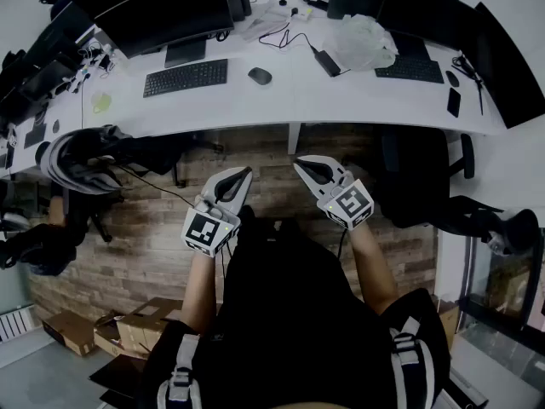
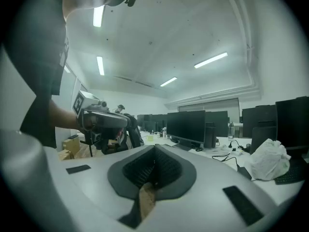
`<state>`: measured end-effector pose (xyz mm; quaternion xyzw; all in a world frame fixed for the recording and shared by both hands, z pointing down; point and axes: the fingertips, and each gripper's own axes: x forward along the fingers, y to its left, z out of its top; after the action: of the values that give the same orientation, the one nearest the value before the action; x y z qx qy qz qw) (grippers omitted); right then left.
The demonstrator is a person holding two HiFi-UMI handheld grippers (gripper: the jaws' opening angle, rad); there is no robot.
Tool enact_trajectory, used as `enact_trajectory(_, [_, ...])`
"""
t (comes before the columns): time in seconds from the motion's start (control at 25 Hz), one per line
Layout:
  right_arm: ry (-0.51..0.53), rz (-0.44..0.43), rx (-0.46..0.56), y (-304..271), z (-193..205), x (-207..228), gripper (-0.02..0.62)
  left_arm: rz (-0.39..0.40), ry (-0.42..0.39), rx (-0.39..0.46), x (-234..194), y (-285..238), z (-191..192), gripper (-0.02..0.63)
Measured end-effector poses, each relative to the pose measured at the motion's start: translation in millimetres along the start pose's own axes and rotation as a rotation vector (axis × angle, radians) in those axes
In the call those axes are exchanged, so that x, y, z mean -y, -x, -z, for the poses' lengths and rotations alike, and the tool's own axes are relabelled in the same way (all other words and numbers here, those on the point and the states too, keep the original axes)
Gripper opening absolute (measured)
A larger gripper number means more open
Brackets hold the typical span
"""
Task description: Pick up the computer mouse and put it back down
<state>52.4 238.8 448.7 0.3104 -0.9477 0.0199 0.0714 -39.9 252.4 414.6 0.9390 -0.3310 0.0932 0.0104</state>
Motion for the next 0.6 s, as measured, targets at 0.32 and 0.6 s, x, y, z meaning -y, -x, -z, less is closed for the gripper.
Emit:
enact_trajectory(0.32, [0.006,0.002,-0.011,13,5,-5,0.002,0.007,-0.007,-0.014,18,-1,2,-0.002])
enact_trajectory(0.6, [-0.004,0.021,-0.014,17,8,-2,0.003,-0.002,-0.014,-0.015,22,4,3,-0.002])
